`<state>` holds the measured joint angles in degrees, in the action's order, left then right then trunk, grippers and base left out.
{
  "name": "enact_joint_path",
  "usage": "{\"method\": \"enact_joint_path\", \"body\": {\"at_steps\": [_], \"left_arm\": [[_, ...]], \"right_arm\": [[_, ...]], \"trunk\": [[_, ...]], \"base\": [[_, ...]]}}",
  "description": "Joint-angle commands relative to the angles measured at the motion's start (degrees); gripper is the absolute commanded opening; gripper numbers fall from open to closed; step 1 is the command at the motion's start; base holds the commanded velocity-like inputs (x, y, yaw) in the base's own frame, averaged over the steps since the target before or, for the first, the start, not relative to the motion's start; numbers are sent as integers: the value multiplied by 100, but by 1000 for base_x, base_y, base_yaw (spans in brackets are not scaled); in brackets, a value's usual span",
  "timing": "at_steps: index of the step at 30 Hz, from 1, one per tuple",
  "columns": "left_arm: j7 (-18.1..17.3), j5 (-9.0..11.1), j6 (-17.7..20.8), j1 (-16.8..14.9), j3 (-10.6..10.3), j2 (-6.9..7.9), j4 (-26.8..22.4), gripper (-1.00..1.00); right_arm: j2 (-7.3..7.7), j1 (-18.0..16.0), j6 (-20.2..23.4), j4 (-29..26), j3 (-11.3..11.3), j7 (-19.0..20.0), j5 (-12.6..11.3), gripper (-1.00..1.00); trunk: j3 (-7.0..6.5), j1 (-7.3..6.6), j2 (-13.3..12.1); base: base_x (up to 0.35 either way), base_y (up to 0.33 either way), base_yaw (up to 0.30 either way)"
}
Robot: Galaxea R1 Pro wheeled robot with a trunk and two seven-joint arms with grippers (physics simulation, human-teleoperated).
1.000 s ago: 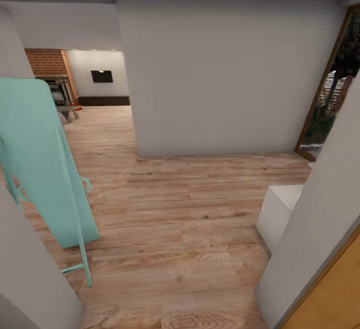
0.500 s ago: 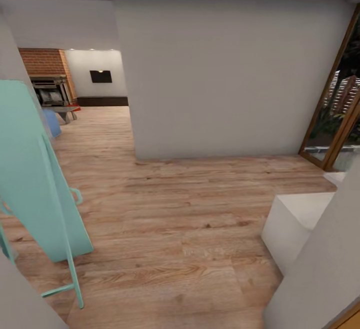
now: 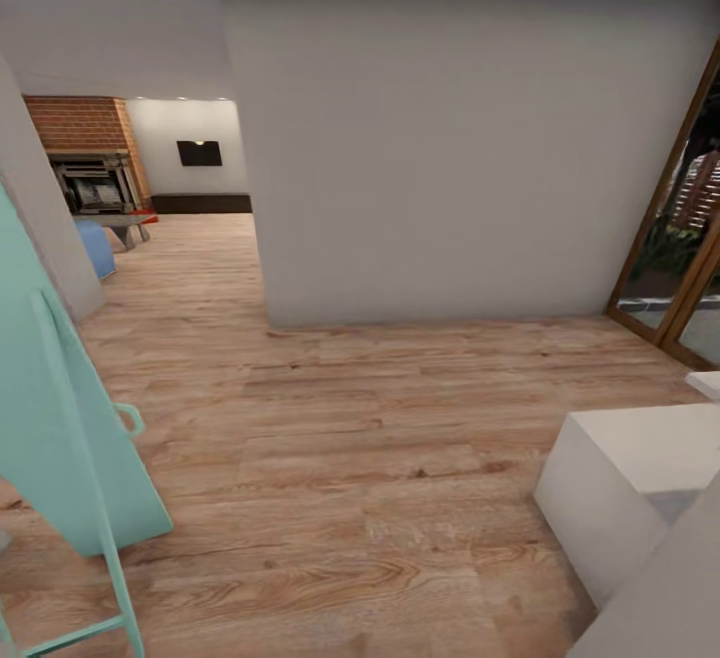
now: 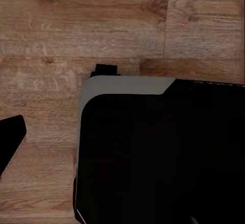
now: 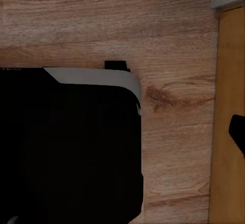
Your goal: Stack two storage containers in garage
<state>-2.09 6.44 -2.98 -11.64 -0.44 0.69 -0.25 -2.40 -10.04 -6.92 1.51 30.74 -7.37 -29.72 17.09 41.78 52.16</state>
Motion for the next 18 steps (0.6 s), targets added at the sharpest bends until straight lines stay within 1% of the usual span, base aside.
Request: {"method": "enact_joint_path", "body": {"at_steps": [1,18], "left_arm": [[-21,59,-17,-5,-9,1,7,100],[-20,59,-17,-5,-9,1,7,100]], "right_arm": [[-3,-6,-29,16,48,-6,-51,100],[-6,-6,-29,16,47,-10,-51,100]], "trunk": [[7,4,4],[7,4,4]], "base": [[322,0,0],[322,0,0]]}}
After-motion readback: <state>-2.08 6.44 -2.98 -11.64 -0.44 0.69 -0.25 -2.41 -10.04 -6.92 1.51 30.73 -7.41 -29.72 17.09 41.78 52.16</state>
